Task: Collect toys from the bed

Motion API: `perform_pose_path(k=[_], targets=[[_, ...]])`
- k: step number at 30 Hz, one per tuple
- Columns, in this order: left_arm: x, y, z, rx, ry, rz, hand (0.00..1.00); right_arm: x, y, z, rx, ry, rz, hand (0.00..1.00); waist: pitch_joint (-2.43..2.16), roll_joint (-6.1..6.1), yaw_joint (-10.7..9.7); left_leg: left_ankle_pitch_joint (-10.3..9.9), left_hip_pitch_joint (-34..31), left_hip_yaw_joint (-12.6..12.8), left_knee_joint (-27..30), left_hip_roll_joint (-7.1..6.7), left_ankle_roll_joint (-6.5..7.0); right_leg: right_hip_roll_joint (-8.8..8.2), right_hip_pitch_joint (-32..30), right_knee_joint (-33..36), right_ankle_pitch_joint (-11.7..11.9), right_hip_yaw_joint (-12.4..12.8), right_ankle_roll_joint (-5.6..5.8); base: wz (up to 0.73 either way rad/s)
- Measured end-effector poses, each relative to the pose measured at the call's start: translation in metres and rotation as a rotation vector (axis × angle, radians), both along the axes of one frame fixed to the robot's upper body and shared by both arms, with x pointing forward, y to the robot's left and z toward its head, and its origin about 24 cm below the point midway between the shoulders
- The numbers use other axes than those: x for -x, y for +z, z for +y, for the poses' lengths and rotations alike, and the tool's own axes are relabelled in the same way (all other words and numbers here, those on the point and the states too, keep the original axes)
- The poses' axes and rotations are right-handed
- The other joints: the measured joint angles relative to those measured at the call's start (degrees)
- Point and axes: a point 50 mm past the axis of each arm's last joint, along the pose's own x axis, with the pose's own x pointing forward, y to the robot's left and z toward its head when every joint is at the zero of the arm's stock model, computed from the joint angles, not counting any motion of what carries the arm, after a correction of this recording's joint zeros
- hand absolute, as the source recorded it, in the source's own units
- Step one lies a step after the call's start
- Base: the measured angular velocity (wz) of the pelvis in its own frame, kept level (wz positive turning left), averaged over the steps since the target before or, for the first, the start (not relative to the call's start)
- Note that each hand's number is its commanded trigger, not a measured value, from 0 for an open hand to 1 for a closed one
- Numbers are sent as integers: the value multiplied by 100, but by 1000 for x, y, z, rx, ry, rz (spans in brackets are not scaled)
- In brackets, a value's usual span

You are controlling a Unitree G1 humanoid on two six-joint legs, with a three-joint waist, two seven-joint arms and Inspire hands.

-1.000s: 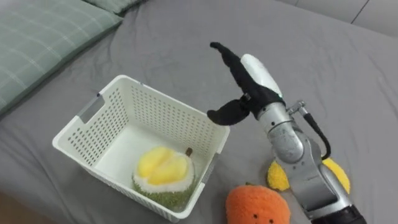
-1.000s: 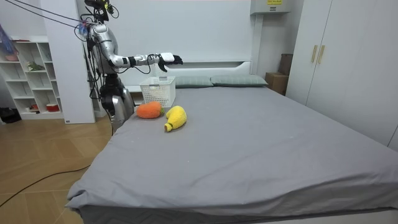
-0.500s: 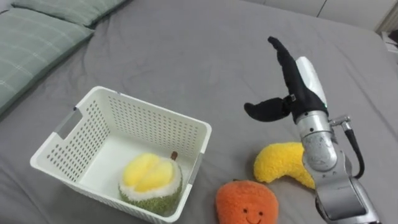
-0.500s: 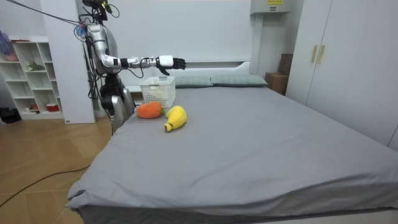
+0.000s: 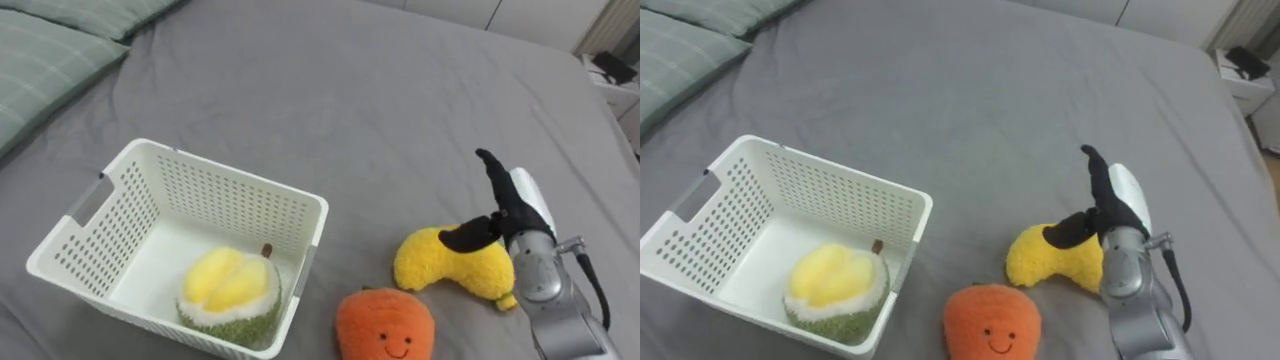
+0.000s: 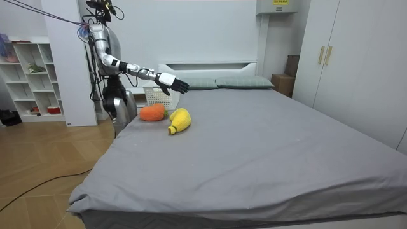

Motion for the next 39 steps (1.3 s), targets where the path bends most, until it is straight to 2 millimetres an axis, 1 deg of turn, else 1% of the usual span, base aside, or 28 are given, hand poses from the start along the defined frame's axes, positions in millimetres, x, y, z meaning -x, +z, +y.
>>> perform_pose_path(k=[1,2,4,5,6,7,9,11,13,14,15,17,19,22,25,27,29,30,31,32,33,35,39], targets=[[-1,0,1,-2,-1,2,0,-1,-1,-1,2,-3,7,0,-13,-21,-7,0,-73,-1,23,1,1,-5,-71,24,1,-2,-1,6],[-2,1,2,-3,-3,5,0,-3,-3,-3,4,-10,22,0,4,-2,-17,-4,-136,-12,65,4,6,-7,-114,48,1,-12,-2,5],[-7,2,6,-7,-11,-3,0,-4,-9,-9,11,-28,60,0,2,-27,-13,-4,-219,-22,92,3,6,-9,-194,68,2,-14,-3,5],[-12,3,9,-12,-21,-12,0,-7,-10,-13,20,-38,75,0,-10,-51,1,-3,-306,-38,124,2,7,-8,-262,75,7,-16,-6,7],[-14,3,10,-16,-27,-16,0,-9,-9,-14,24,-41,78,0,-2,-48,9,-3,-360,-65,157,0,7,-7,-291,76,13,-29,-6,9],[-18,5,13,-26,-38,-24,0,-12,-7,-15,43,-37,79,0,-8,-56,24,0,-494,-85,196,0,8,-7,-404,82,25,-54,-15,6],[-24,7,16,-37,-49,-44,0,-18,-5,-19,72,-34,91,0,-3,-69,56,9,-665,-89,241,7,10,-2,-556,81,52,-80,-28,3],[-34,9,19,-42,-45,-78,0,-19,-9,-29,88,-65,139,0,21,-84,117,18,-841,-147,321,3,15,-8,-688,74,64,-157,-32,14],[-37,10,19,-39,-42,-92,0,-19,-12,-31,92,-76,165,0,30,-88,163,22,-983,-174,369,2,15,-13,-813,72,69,-197,-36,12],[-41,10,18,-33,-44,-103,0,-19,-14,-33,94,-82,181,0,40,-81,160,28,-1098,-232,400,-8,15,-20,-896,64,72,-254,-36,18],[-43,10,17,-30,-51,-105,0,-18,-15,-35,98,-85,192,0,40,-80,161,38,-1150,-254,401,-15,16,-26,-945,68,73,-278,-36,20],[-53,10,15,-19,-72,-122,0,-14,-22,-42,124,-98,254,0,64,-50,301,48,-1279,-264,414,-18,20,-34,-1063,64,73,-275,-36,6],[-59,11,14,-12,-92,-130,0,-13,-26,-44,133,-109,283,0,81,-25,364,49,-1336,-261,412,-17,20,-71,-1124,68,73,-284,-36,0],[-66,11,11,5,-107,-149,0,-19,-21,-48,175,-110,277,0,103,7,414,52,-1433,-263,413,-19,20,-78,-1221,67,72,-317,-36,0],[-70,11,9,14,-128,-166,0,-23,-15,-52,204,-105,266,0,111,18,453,52,-1499,-301,413,-24,20,-81,-1265,64,71,-370,-34,6],[-73,11,8,23,-143,-166,0,-25,-12,-54,228,-98,258,0,133,41,463,52,-1527,-356,413,-31,20,-84,-1274,63,71,-431,-34,14],[-73,10,6,34,-164,-158,0,-25,-13,-56,255,-98,270,40,147,54,512,57,-1574,-410,413,-35,15,-85,-1306,66,71,-476,-34,11],[-74,9,5,35,-168,-156,0,-24,-14,-56,265,-96,275,100,148,51,539,61,-1603,-416,415,-35,14,-85,-1329,66,71,-477,-34,7],[-75,9,4,40,-170,-151,0,-23,-14,-58,275,-96,281,100,153,39,602,69,-1662,-422,416,-36,10,-84,-1387,68,71,-477,-34,6],[-75,8,4,42,-174,-144,0,-22,-15,-59,285,-96,285,100,154,38,617,79,-1723,-444,423,-40,6,-85,-1436,71,71,-488,-34,7],[-74,8,4,42,-178,-141,0,-21,-15,-59,292,-95,286,100,154,38,619,85,-1752,-456,424,-41,4,-86,-1460,71,71,-498,-34,13],[-74,7,3,49,-172,-140,0,-21,-15,-60,315,-98,280,100,155,38,611,102,-1843,-517,443,-48,-7,-92,-1517,71,71,-597,-34,14],[-74,6,0,62,-168,-144,0,-21,-11,-65,335,-104,263,100,156,35,615,113,-1889,-541,442,-48,-15,-91,-1552,70,71,-629,-35,4]])
